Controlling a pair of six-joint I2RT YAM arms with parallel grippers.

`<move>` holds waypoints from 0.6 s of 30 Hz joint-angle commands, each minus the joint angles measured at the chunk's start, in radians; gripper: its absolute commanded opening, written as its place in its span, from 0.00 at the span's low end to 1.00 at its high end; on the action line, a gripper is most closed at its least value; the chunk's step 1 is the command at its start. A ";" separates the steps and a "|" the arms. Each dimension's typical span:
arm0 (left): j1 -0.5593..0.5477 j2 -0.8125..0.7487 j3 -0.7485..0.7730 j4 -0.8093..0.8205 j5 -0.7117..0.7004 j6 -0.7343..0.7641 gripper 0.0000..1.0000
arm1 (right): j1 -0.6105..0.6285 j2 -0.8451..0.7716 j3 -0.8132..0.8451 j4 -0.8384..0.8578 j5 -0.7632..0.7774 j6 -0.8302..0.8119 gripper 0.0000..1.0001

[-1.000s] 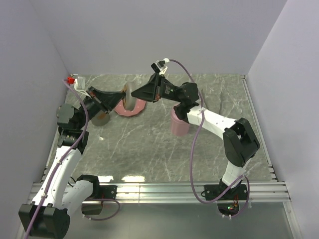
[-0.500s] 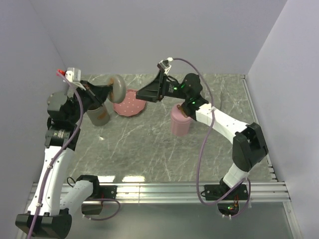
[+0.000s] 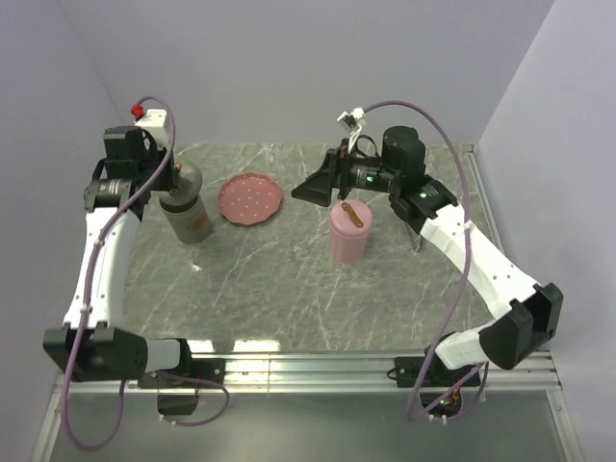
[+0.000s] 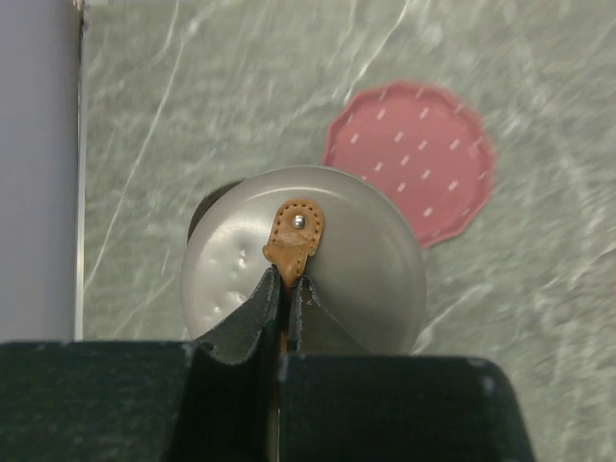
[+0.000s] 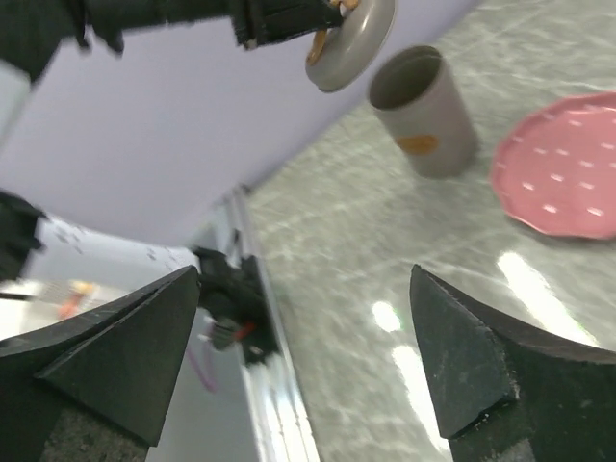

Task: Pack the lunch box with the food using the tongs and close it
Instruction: Put the lid back on the lunch box

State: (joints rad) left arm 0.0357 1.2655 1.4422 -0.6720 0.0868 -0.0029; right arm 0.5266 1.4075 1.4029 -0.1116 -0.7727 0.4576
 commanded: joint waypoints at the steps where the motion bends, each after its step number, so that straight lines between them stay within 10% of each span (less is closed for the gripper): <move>1: 0.007 0.058 0.073 -0.092 -0.056 0.116 0.00 | -0.010 -0.050 0.053 -0.160 0.073 -0.175 0.98; 18: 0.032 0.199 0.029 -0.018 -0.059 0.167 0.00 | -0.042 -0.134 0.033 -0.255 0.150 -0.260 1.00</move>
State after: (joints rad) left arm 0.0544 1.4452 1.4612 -0.7380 0.0284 0.1432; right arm 0.4942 1.3136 1.4220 -0.3683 -0.6476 0.2253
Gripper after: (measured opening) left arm 0.038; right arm 0.995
